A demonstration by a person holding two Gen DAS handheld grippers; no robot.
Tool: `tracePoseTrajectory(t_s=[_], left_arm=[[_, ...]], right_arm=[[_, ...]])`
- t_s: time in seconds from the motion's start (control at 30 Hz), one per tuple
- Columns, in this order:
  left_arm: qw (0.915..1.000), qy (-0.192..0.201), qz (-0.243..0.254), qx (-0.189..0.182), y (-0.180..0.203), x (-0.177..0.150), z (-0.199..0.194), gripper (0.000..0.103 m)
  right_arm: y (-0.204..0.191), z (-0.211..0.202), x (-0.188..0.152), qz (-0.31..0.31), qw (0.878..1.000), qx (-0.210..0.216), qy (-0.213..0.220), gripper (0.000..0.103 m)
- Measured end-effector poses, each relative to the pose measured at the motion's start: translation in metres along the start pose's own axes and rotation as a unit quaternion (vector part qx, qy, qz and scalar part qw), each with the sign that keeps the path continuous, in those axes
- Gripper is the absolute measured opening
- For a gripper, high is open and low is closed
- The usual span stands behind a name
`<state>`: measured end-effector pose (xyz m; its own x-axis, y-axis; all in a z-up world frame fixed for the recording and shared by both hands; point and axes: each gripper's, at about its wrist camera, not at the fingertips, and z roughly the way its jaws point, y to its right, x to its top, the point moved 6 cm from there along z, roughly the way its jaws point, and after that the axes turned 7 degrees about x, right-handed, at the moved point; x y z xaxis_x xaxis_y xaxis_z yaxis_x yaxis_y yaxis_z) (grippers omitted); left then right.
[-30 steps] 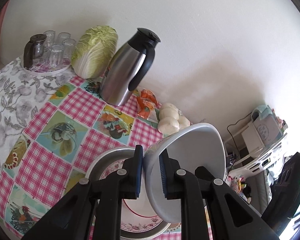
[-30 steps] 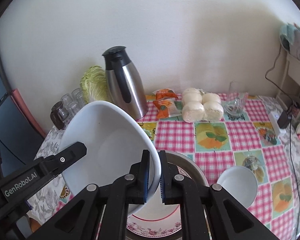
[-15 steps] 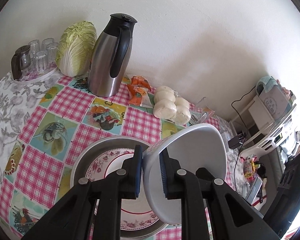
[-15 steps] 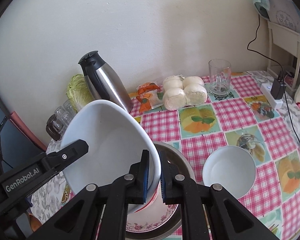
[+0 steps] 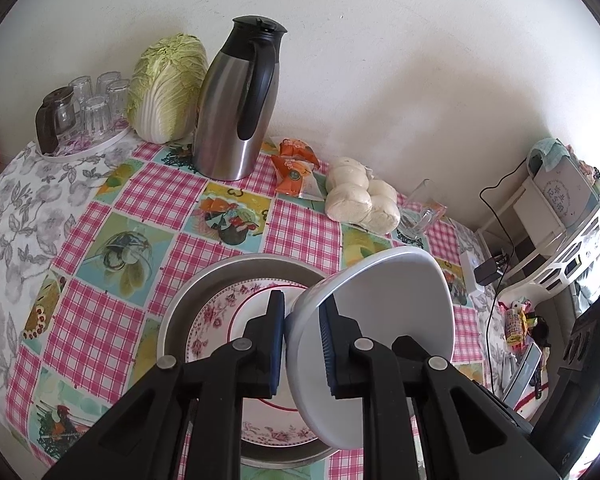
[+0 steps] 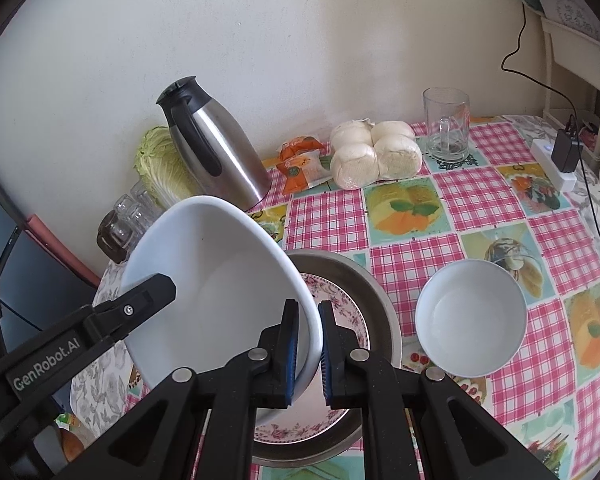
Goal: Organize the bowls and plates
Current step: 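Lower the white square bowl into the strawberry bowl with both tools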
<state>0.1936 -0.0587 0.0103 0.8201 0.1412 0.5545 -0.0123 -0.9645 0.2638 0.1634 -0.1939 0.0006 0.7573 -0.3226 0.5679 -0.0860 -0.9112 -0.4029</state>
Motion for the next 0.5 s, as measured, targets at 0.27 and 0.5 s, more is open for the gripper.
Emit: tracePoseTrajectory(t_s=[0.27, 0.5], left_arm=[[0.9994, -0.017, -0.031, 0.006, -0.017, -0.008, 0.008, 0.018], [0.9983, -0.03, -0.05, 0.005, -0.03, -0.011, 0.016, 0.018]], right_arm=[[-0.007, 0.012, -0.008, -0.009, 1.0, -0.002, -0.024, 0.011], [-0.012, 0.024, -0.014, -0.017, 0.999, -0.003, -0.041, 0.013]])
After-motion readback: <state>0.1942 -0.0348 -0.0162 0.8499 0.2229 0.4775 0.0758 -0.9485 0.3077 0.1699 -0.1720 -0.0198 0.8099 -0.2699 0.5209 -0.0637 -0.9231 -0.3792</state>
